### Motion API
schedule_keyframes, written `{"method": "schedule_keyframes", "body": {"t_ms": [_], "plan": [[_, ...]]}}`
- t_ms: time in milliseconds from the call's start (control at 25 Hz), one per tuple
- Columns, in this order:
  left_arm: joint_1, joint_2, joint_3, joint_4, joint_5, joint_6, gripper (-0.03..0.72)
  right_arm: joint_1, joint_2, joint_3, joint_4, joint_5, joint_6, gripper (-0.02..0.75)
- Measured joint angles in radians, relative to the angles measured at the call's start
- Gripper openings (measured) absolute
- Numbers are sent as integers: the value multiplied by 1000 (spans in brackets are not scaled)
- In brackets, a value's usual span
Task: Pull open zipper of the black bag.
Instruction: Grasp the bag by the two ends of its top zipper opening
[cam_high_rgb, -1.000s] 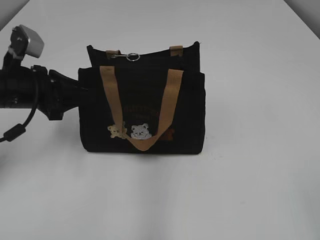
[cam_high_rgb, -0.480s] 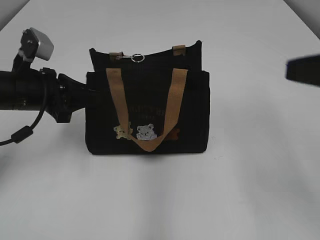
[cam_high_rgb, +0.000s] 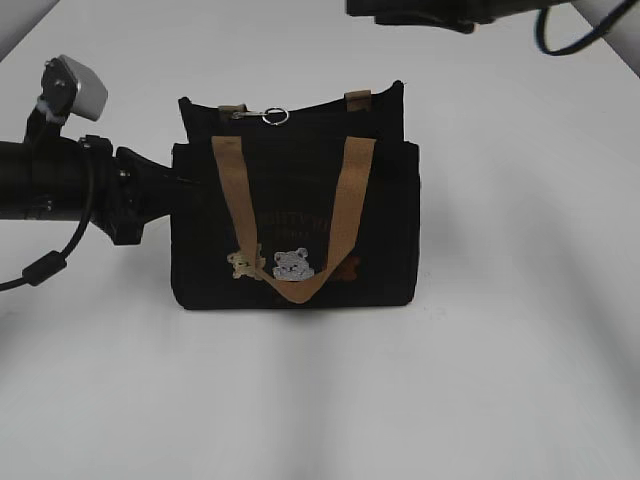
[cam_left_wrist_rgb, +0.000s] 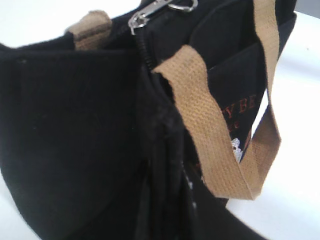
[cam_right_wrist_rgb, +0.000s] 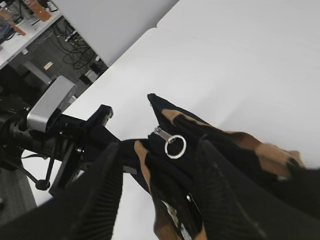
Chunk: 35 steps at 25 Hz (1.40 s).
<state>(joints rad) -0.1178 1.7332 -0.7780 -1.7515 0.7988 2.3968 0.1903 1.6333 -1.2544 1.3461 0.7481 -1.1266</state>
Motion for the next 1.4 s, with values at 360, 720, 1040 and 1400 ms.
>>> {"method": "schedule_keyframes", "body": {"t_ms": [360,720,1040,1400], "plan": [[-1,0,-1,-1,-7,0,84,72,273,-215,1,39,71,371],[-2,0,-1,-4,-14,0,84,115,364,-242,0,17,81,371],[-3,0,-1,-5,-17,0,84,124,397,-242,1,-11,82,371],[-3,0,-1,-5,-21,0,84,169,399,-245,-110,-22,114,29]]}}
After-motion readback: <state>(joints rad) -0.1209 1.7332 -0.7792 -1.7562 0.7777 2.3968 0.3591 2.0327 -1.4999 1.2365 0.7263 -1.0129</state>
